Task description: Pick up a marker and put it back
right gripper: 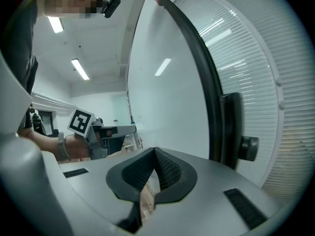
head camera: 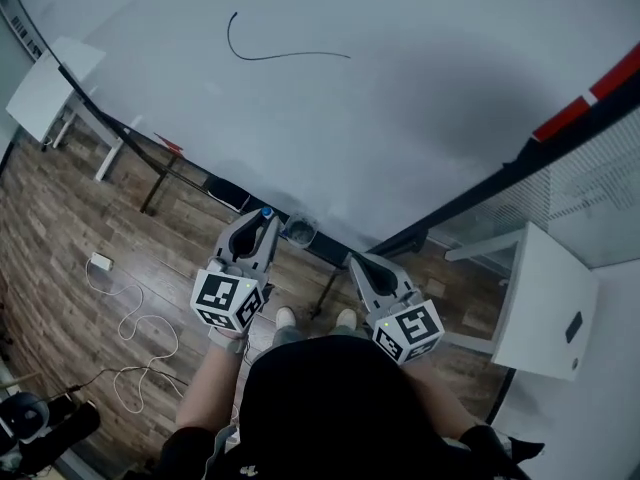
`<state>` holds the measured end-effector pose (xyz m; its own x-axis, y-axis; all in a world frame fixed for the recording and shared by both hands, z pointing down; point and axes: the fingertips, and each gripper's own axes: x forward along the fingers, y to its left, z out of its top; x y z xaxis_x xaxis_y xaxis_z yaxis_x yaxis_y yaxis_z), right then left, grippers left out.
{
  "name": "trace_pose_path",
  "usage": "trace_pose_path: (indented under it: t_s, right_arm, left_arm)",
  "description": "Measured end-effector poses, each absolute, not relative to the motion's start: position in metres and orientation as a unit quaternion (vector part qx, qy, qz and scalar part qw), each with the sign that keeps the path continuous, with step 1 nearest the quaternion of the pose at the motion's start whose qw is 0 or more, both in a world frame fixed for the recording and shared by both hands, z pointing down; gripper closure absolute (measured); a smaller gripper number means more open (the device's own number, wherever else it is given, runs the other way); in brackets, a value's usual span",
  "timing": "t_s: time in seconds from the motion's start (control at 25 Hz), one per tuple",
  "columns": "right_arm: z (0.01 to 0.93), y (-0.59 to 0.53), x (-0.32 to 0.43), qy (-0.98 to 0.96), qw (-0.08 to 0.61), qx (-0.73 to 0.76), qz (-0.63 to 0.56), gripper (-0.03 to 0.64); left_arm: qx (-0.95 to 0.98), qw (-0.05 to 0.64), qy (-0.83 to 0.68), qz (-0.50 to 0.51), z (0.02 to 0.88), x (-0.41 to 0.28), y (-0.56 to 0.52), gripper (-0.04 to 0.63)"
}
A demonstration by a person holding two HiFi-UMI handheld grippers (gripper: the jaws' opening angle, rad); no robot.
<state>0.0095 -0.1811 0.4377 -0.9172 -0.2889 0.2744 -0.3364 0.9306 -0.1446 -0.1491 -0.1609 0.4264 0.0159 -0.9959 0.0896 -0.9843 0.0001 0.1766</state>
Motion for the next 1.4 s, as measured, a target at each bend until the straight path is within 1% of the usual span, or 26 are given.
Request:
trace_pose_path:
  t_s: [0.36, 0.64, 1.4]
  right_arm:
    - [0.448, -0.193, 0.063, -0.955, 0.136, 0.242, 0.108, 0.588]
    - [0.458, -0.189, 0.089, -0.942, 0.148, 0.276, 0.118, 0.588]
    - [0.471, -0.178, 0.105, -0.935, 0.171, 0.286, 0.123, 0.588]
  left_arm:
    - [0.735, 0.128, -0.665, -0.017, 0.468, -0.122, -0.196, 0.514]
    - [0.739, 0.153, -0.656, 0.0, 0.503, -0.112, -0.201, 0.514]
    - [0.733, 0.175, -0.655, 0.05, 0.551, -0.1, -0.196, 0.506]
